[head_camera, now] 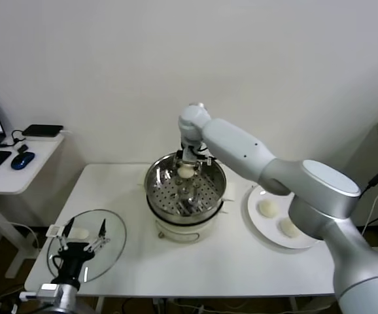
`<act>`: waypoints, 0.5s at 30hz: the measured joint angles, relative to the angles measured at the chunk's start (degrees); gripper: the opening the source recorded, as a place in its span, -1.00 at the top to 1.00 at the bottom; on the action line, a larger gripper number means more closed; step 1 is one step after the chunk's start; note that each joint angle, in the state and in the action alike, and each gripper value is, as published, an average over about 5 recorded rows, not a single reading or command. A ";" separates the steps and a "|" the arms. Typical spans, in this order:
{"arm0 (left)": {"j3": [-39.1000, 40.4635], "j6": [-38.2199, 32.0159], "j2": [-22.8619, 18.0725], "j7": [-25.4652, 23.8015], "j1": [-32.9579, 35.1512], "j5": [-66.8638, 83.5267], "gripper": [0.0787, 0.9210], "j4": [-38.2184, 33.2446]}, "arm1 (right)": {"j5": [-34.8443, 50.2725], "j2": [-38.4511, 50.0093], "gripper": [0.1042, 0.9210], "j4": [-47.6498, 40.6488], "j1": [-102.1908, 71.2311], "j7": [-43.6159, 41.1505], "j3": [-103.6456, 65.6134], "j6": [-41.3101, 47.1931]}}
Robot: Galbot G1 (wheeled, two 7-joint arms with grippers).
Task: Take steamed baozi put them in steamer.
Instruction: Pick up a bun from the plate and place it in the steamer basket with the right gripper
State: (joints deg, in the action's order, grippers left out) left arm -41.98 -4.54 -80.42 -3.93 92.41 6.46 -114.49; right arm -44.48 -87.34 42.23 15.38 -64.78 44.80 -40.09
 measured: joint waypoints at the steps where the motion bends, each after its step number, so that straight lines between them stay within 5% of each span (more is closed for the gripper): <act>1: 0.00 -0.01 0.00 0.00 0.00 -0.01 -0.77 0.02 | -0.56 -0.22 -0.26 -0.33 -0.27 0.10 -0.36 -0.11; 15: 0.00 -0.18 -0.08 0.02 0.18 -0.02 -0.77 0.13 | -5.29 -1.74 -0.29 -2.59 -2.40 1.08 -3.19 -1.13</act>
State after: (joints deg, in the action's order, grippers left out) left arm -41.98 -4.72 -80.50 -3.91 92.58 6.44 -114.36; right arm -49.77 -89.08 39.65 12.98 -63.70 41.61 -41.22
